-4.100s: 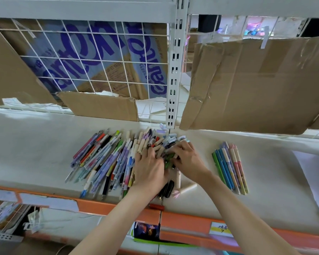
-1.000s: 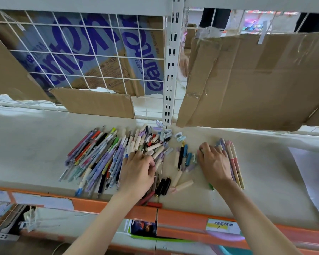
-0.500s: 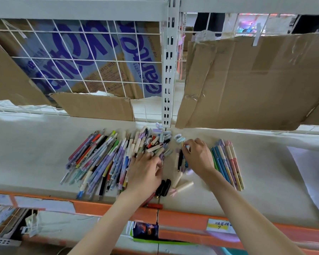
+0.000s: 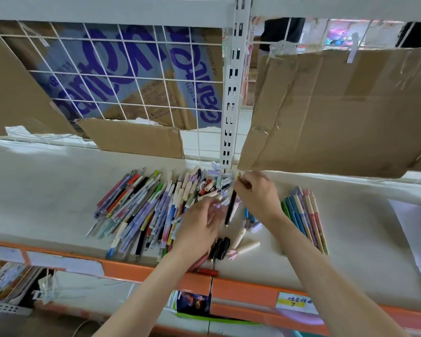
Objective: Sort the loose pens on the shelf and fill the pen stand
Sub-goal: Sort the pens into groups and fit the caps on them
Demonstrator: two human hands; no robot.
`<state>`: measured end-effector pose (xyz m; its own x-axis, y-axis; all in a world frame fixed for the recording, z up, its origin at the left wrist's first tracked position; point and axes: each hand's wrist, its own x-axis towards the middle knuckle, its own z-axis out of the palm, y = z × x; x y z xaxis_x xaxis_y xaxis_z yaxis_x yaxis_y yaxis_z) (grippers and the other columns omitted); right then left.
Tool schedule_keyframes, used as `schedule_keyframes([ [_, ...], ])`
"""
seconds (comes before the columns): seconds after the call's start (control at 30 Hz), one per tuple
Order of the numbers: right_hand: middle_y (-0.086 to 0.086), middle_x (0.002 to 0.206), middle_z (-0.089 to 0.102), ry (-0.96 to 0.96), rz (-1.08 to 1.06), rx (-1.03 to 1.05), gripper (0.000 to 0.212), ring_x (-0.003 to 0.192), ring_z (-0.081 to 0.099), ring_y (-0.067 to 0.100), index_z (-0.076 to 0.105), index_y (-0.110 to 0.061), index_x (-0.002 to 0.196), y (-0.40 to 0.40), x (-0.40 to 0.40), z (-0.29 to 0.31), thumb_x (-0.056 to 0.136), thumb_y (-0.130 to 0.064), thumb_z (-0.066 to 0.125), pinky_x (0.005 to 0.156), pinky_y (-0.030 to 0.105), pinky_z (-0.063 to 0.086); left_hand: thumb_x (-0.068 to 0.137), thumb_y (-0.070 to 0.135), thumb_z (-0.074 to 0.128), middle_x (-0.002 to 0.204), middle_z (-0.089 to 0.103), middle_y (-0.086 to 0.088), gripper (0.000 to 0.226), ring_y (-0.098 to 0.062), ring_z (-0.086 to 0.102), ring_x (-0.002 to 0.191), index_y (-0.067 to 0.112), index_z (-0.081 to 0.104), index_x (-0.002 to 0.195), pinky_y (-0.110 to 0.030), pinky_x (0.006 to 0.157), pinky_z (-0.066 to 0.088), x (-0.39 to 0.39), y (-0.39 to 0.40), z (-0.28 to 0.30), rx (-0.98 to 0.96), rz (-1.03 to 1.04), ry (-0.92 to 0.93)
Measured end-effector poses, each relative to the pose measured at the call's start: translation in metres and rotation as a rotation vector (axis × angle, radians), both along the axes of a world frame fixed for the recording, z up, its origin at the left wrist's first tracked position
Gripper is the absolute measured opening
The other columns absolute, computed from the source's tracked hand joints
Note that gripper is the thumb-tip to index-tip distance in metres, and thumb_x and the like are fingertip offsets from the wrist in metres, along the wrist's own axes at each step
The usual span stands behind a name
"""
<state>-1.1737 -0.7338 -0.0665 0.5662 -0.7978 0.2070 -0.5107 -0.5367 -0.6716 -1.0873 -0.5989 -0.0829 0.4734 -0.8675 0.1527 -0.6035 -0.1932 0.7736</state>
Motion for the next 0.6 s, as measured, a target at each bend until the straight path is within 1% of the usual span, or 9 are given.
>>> schedule_keyframes([
  [0.1, 0.001, 0.067, 0.045, -0.034, 0.166, 0.132, 0.035, 0.06, 0.041, 0.012, 0.049, -0.007, 0.061, 0.017, 0.0, 0.007, 0.092, -0.023, 0.055, 0.057, 0.016, 0.034, 0.098, 0.019, 0.047, 0.071, 0.063, 0.008, 0.009, -0.003, 0.058, 0.06, 0.015, 0.053, 0.103, -0.023, 0.065, 0.047, 0.0, -0.004, 0.007, -0.001, -0.003, 0.226],
  [0.17, 0.002, 0.077, 0.058, 0.061, 0.296, 0.171, 0.028, 0.065, 0.048, 0.01, 0.062, -0.004, 0.078, 0.021, -0.008, 0.002, 0.093, -0.027, 0.055, 0.065, 0.024, 0.04, 0.099, 0.02, 0.045, 0.064, 0.057, 0.006, 0.012, -0.008, 0.053, 0.054, 0.015, 0.056, 0.099, -0.035, 0.062, 0.049, 0.007, 0.0, 0.009, 0.065, 0.044, 0.312],
  [0.2, -0.001, 0.081, 0.062, 0.117, 0.373, 0.164, 0.021, 0.07, 0.051, 0.005, 0.066, -0.006, 0.086, 0.021, -0.015, -0.002, 0.092, -0.024, 0.058, 0.067, 0.021, 0.041, 0.099, 0.021, 0.043, 0.067, 0.055, 0.004, 0.015, -0.011, 0.053, 0.056, 0.013, 0.056, 0.102, -0.037, 0.061, 0.05, 0.012, 0.004, 0.007, 0.103, 0.06, 0.289],
  [0.27, -0.012, 0.086, 0.059, 0.221, 0.521, 0.152, 0.009, 0.078, 0.051, -0.006, 0.07, -0.011, 0.092, 0.023, -0.03, -0.011, 0.087, -0.016, 0.063, 0.071, 0.009, 0.038, 0.099, 0.025, 0.041, 0.071, 0.053, -0.001, 0.021, -0.014, 0.053, 0.059, 0.011, 0.054, 0.11, -0.033, 0.06, 0.051, 0.022, 0.014, 0.004, 0.169, 0.079, 0.167],
  [0.3, -0.013, 0.089, 0.057, 0.267, 0.567, 0.17, 0.01, 0.083, 0.05, -0.007, 0.07, -0.014, 0.094, 0.024, -0.035, -0.015, 0.085, -0.015, 0.066, 0.074, 0.009, 0.039, 0.099, 0.025, 0.04, 0.07, 0.052, -0.003, 0.022, -0.011, 0.052, 0.057, 0.011, 0.052, 0.111, -0.027, 0.057, 0.048, 0.025, 0.019, 0.002, 0.184, 0.084, 0.109],
  [0.37, -0.007, 0.095, 0.056, 0.335, 0.598, 0.201, 0.017, 0.093, 0.051, 0.003, 0.068, -0.019, 0.101, 0.025, -0.039, -0.022, 0.084, -0.019, 0.068, 0.084, 0.018, 0.042, 0.098, 0.024, 0.042, 0.065, 0.046, -0.005, 0.016, -0.003, 0.049, 0.048, 0.013, 0.051, 0.107, -0.02, 0.056, 0.05, 0.027, 0.026, 0.002, 0.18, 0.081, 0.119],
  [0.43, -0.004, 0.096, 0.055, 0.388, 0.611, 0.141, 0.018, 0.096, 0.05, 0.011, 0.067, -0.021, 0.104, 0.025, -0.036, -0.024, 0.085, -0.023, 0.067, 0.09, 0.029, 0.041, 0.098, 0.023, 0.043, 0.065, 0.046, -0.009, 0.013, -0.001, 0.051, 0.048, 0.015, 0.051, 0.103, -0.022, 0.061, 0.053, 0.026, 0.029, 0.001, 0.168, 0.086, 0.166],
  [0.5, -0.01, 0.091, 0.049, 0.43, 0.638, 0.082, 0.017, 0.094, 0.043, 0.01, 0.065, -0.021, 0.104, 0.024, -0.032, -0.023, 0.087, -0.024, 0.065, 0.091, 0.029, 0.038, 0.098, 0.024, 0.043, 0.067, 0.052, -0.007, 0.014, -0.002, 0.052, 0.05, 0.016, 0.053, 0.104, -0.016, 0.053, 0.041, 0.024, 0.031, 0.003, 0.181, 0.095, 0.096],
  [0.6, -0.022, 0.083, 0.038, 0.487, 0.681, 0.027, 0.008, 0.093, 0.034, 0.006, 0.063, -0.021, 0.098, 0.022, -0.029, -0.021, 0.09, -0.022, 0.061, 0.087, 0.025, 0.029, 0.097, 0.025, 0.048, 0.078, 0.056, 0.009, 0.02, -0.001, 0.051, 0.063, 0.014, 0.056, 0.112, -0.008, 0.057, 0.038, 0.021, 0.035, 0.006, 0.151, 0.106, 0.05],
])
